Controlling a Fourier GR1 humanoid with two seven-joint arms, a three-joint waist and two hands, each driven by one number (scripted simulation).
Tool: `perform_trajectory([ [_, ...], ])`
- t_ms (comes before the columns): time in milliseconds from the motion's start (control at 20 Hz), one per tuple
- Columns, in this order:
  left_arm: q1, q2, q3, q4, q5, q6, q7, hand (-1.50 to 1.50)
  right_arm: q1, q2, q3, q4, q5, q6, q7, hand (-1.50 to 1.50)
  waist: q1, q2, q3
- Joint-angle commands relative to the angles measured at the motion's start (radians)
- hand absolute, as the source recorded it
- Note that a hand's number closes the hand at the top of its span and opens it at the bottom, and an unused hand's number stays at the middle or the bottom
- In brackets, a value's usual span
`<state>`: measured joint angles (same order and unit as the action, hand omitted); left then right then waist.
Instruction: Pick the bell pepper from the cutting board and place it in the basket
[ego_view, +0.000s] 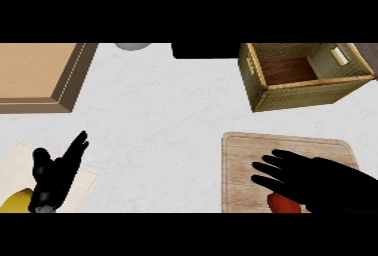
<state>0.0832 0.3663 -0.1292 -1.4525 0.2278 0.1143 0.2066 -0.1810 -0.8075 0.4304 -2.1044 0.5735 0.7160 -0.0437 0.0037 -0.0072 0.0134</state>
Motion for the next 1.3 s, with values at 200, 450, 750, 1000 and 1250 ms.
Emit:
perform_trajectory([
  [200,0.069,-0.046,-0.013,0.082,-0.013,-0.018,-0.020,0.00,0.084,0.044,0.048,0.034,0.119,-0.094,-0.079,-1.50,-0.005,0.007,-0.013],
  [450,0.012,-0.077,-0.018,0.071,-0.041,0.021,0.035,0.00,0.030,0.099,0.108,0.153,0.218,-0.119,-0.111,-1.50,0.001,0.009,-0.013],
  [750,0.071,-0.052,-0.002,0.031,-0.029,-0.022,0.034,0.00,0.080,0.073,0.149,0.115,0.320,-0.110,-0.072,-1.50,-0.002,0.007,-0.014],
  [1000,0.032,-0.086,0.008,0.101,-0.053,-0.013,-0.004,0.00,0.057,0.084,0.109,0.220,0.327,-0.139,-0.149,-1.50,-0.002,0.009,-0.014],
  [1250,0.045,-0.090,-0.011,0.000,-0.064,0.007,0.089,0.00,0.089,0.143,0.165,0.301,0.400,-0.223,-0.164,-1.50,0.003,0.008,-0.012],
])
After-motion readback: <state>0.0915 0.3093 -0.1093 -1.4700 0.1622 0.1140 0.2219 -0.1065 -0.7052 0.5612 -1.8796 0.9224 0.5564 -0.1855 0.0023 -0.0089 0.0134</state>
